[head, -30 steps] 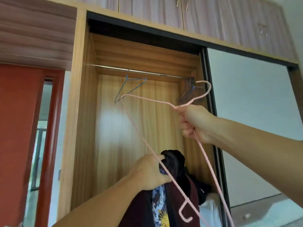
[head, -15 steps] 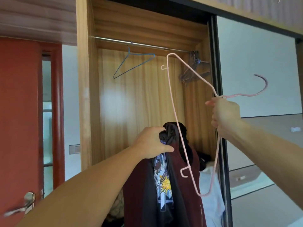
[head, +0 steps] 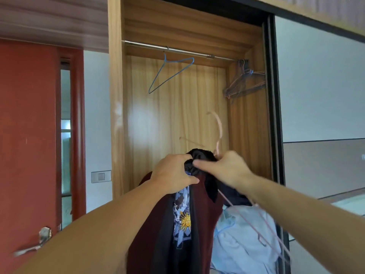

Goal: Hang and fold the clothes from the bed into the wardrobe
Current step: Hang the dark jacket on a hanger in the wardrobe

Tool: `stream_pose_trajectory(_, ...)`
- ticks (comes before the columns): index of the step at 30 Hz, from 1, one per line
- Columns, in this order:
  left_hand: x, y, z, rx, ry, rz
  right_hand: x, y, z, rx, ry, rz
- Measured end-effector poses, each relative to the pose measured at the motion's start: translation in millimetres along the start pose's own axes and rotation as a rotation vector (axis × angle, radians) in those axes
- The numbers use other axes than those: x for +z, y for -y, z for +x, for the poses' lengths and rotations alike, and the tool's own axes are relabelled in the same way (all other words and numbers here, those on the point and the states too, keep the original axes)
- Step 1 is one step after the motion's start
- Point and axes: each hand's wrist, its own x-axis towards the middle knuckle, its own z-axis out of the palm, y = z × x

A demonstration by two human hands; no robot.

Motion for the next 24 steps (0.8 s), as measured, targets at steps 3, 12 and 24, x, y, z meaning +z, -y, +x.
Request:
stream_pose_trajectory(3,-5,12,-5,0.028,0.008,-0.045,25,0,-4,0.079,0.161,0.286)
stream_pose_trajectory(12,-19,75,-52,-0.186,0.146,-0.116,17,-22,19,0.108,-0.122,0.508)
stream_pose_trajectory(24,41,72,-89,-0.608,0.114,-0.685,-17,-96,17,0.111,-0.023,0.229)
